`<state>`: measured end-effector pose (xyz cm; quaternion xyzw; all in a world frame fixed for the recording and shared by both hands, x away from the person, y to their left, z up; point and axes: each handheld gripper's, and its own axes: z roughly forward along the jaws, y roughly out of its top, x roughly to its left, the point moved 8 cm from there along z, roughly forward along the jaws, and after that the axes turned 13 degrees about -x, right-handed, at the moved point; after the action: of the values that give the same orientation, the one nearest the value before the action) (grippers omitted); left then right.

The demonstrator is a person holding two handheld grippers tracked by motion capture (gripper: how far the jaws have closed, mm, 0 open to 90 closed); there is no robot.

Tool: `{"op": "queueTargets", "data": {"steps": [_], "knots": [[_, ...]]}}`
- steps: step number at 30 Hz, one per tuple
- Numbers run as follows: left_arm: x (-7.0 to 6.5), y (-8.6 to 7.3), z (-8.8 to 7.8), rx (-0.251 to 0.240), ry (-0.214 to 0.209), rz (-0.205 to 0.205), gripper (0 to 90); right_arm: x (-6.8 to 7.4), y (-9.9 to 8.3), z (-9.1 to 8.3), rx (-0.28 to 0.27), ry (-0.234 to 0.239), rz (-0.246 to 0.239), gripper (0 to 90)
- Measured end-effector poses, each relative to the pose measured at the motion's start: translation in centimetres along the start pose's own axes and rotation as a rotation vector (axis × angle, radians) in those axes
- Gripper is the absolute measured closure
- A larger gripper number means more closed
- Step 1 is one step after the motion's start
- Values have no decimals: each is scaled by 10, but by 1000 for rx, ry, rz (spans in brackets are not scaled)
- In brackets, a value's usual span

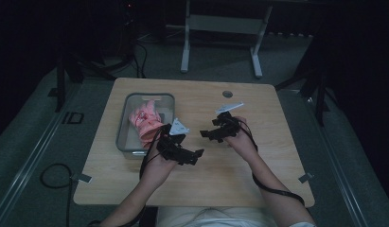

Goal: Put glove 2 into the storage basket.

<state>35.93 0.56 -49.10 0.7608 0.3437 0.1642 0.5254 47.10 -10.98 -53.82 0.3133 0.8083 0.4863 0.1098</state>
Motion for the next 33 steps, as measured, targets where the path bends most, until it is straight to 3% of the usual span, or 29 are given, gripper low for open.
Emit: {"op": "queueTargets", "data": {"steps": [6,10,16,24,33], "knots": [[-8,-10,8,1,-3,30,11,-5,-15,-5,-19,9,-19,182],[-14,-20,15,6,-22,44,11,-11,-26,-7,-11,-8,-29,182],[-27,-44,28,59,-69,70,11,-20,-39,-11,-22,-29,-35,179],[-31,-71,41,89,-93,76,11,-29,-60,-16,-13,-52,-51,175],[-24,-95,51,116,-58,93,11,-30,-77,-22,-18,-52,-33,170]]}}
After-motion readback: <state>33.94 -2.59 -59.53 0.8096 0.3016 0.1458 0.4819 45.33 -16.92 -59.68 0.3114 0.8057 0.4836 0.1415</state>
